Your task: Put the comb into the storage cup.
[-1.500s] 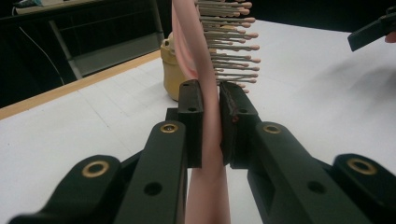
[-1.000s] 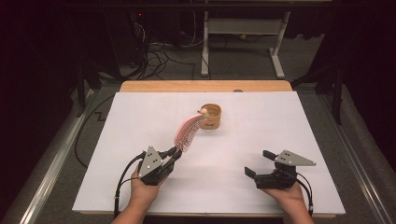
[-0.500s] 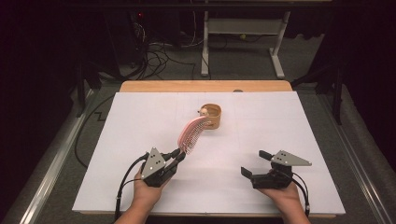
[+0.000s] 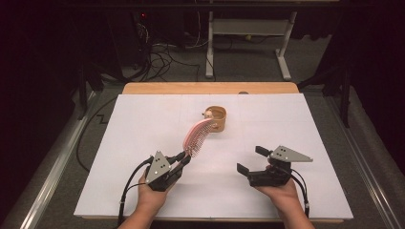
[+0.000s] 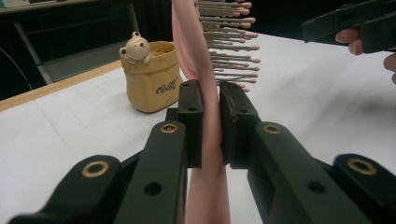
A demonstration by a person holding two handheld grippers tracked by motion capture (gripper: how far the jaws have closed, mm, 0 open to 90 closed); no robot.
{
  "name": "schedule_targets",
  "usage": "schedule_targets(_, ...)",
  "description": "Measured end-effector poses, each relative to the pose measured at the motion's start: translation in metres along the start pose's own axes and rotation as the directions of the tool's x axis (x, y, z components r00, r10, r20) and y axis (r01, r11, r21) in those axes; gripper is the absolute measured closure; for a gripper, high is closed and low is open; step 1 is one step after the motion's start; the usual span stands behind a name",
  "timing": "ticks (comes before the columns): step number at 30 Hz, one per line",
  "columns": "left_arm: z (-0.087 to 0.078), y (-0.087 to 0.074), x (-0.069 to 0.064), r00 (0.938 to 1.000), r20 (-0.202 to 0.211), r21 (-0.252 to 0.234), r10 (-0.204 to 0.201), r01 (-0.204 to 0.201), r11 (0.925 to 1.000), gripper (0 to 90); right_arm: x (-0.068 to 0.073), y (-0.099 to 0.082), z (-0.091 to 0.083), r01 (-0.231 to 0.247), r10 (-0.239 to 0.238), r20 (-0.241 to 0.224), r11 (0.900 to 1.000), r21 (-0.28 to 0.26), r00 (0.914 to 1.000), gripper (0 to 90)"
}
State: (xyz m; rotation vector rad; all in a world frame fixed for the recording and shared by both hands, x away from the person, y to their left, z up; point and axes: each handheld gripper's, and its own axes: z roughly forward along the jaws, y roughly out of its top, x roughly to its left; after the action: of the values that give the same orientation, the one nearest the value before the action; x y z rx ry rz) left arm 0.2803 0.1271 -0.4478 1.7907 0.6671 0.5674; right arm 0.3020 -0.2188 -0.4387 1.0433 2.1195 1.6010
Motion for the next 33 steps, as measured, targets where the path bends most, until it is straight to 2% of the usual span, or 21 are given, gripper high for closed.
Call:
schedule_targets(15,0.0,0.001,-0.004,0.9998,0.004,-0.004,0.019,-0.019,0.9998,80.6,0.024,0.018,0.023,0.028,-0.028,-0.056,0.9995,-0.015,0.998,0.4)
schedule_targets(19,0.0,0.002,-0.005,0.9996,0.004,-0.003,0.026,-0.026,0.9996,80.7,0.026,0.02,0.027,0.024,-0.026,-0.067,0.9996,-0.017,0.9974,0.4)
schedule_targets(23,0.001,0.002,-0.006,0.9997,0.005,-0.009,0.025,-0.025,0.9997,80.7,0.031,0.025,0.031,0.008,-0.011,-0.099,0.9995,-0.031,0.995,0.5)
schedule_targets(33,0.002,0.002,-0.011,0.9988,0.009,-0.003,0.047,-0.047,0.9989,80.6,0.044,0.039,0.043,0.028,-0.032,-0.126,0.9989,-0.038,0.9915,0.4)
